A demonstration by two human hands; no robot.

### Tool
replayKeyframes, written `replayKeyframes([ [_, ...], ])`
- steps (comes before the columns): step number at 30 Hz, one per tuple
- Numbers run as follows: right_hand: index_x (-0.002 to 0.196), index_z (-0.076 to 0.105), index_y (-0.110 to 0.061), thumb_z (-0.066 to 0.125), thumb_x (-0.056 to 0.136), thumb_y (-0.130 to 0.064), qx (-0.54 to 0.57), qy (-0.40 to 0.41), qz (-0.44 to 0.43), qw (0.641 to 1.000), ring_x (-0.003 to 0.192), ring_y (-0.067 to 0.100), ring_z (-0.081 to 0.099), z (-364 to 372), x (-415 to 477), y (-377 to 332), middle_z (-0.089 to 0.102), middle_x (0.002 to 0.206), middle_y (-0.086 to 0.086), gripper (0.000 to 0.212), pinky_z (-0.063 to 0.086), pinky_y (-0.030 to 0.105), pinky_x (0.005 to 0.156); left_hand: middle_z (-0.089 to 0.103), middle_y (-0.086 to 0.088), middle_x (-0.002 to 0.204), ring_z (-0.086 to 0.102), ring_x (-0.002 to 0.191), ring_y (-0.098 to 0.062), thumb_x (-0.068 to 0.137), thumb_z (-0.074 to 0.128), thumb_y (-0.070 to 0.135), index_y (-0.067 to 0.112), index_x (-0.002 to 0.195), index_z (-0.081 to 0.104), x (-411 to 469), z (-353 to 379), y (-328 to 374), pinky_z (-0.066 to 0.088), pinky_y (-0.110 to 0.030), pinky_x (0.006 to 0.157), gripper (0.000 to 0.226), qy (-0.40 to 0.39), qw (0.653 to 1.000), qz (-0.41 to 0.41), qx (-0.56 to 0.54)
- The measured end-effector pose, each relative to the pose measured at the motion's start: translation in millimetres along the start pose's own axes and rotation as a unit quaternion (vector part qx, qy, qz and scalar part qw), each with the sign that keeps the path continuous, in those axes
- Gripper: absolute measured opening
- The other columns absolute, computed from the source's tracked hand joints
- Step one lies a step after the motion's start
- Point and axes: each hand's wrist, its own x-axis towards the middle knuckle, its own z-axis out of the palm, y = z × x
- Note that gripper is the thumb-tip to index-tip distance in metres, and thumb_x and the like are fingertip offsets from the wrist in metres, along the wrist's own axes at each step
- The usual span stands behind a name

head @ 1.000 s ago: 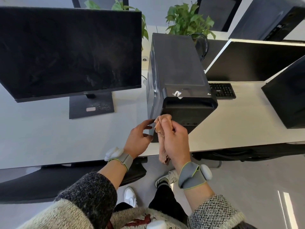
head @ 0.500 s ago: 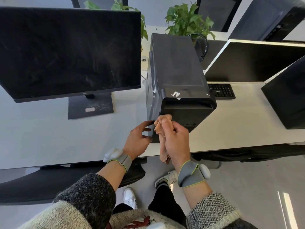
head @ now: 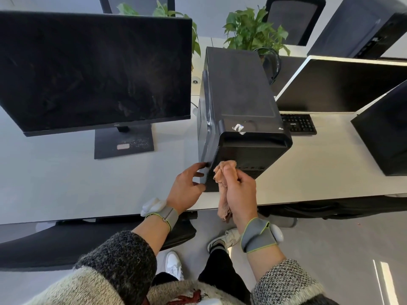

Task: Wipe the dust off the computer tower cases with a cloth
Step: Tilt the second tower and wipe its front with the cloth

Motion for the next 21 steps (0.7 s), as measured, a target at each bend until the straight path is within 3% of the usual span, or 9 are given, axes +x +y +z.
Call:
replayKeyframes([
  [2, 0.079, 0.079, -0.017, 0.063, 0.103, -0.040, -0.011, 0.001, 0.007, 1.000, 0.083, 0.023, 0.072, -2, 0, -1, 0.075, 0.079, 0.007, 0.036, 0.059, 0.050, 0.088, 0.061, 0.007, 0.138, 0.058, 0.121, -0.005, 0.086, 0.062, 0.000, 0.033, 0.145, 0.053, 0, 0, -1, 0.055, -0.019, 0.090, 0.068, 0.000, 1.000, -0.001, 0.000],
  [6, 0.082, 0.077, -0.017, 0.061, 0.107, -0.037, 0.034, 0.017, -0.078, 0.996, 0.073, 0.011, 0.063, -9, -4, -20, 0.071, 0.074, 0.001, 0.036, 0.053, 0.026, 0.069, 0.060, 0.007, 0.138, 0.058, 0.121, -0.005, 0.088, 0.063, 0.000, 0.030, 0.146, 0.053, 1, 0, 1, 0.048, -0.007, 0.082, 0.066, -0.003, 1.000, 0.000, 0.004],
  [8, 0.084, 0.077, -0.018, 0.061, 0.106, -0.038, 0.028, 0.016, -0.089, 0.995, 0.073, 0.012, 0.062, -8, -2, -17, 0.070, 0.074, 0.000, 0.034, 0.052, 0.028, 0.068, 0.059, 0.008, 0.138, 0.057, 0.121, -0.005, 0.089, 0.063, -0.001, 0.030, 0.146, 0.052, 0, 0, 1, 0.048, -0.008, 0.084, 0.065, -0.004, 1.000, -0.001, 0.001],
  [13, 0.081, 0.078, -0.020, 0.066, 0.100, -0.045, -0.024, 0.010, 0.014, 1.000, 0.090, 0.031, 0.072, -7, 5, 7, 0.075, 0.080, 0.005, 0.033, 0.058, 0.050, 0.086, 0.059, 0.006, 0.137, 0.058, 0.121, -0.008, 0.088, 0.062, 0.000, 0.029, 0.147, 0.053, 0, 0, 1, 0.048, -0.010, 0.083, 0.067, -0.003, 1.000, -0.008, 0.001],
  [16, 0.080, 0.078, -0.019, 0.064, 0.103, -0.043, -0.017, 0.014, -0.020, 1.000, 0.084, 0.029, 0.070, -13, 3, -4, 0.073, 0.076, 0.005, 0.036, 0.058, 0.042, 0.077, 0.059, 0.005, 0.138, 0.058, 0.121, -0.008, 0.088, 0.062, 0.000, 0.029, 0.147, 0.053, 0, 0, 1, 0.049, -0.010, 0.082, 0.067, -0.002, 1.000, -0.006, 0.001],
  [19, 0.083, 0.076, -0.018, 0.061, 0.106, -0.042, 0.006, 0.023, -0.087, 0.996, 0.072, 0.015, 0.062, -17, 1, -17, 0.069, 0.072, -0.001, 0.037, 0.052, 0.028, 0.066, 0.058, 0.005, 0.143, 0.057, 0.123, -0.008, 0.090, 0.063, 0.000, 0.029, 0.148, 0.052, 1, 1, 1, 0.050, -0.016, 0.089, 0.065, -0.001, 1.000, -0.007, 0.006],
  [21, 0.084, 0.076, -0.019, 0.061, 0.106, -0.043, 0.009, 0.025, -0.078, 0.997, 0.073, 0.012, 0.062, -14, 2, -15, 0.069, 0.073, -0.003, 0.035, 0.052, 0.028, 0.068, 0.057, 0.005, 0.144, 0.057, 0.123, -0.008, 0.090, 0.063, 0.001, 0.028, 0.148, 0.051, 1, 1, 1, 0.050, -0.017, 0.090, 0.066, 0.000, 1.000, -0.009, 0.008],
])
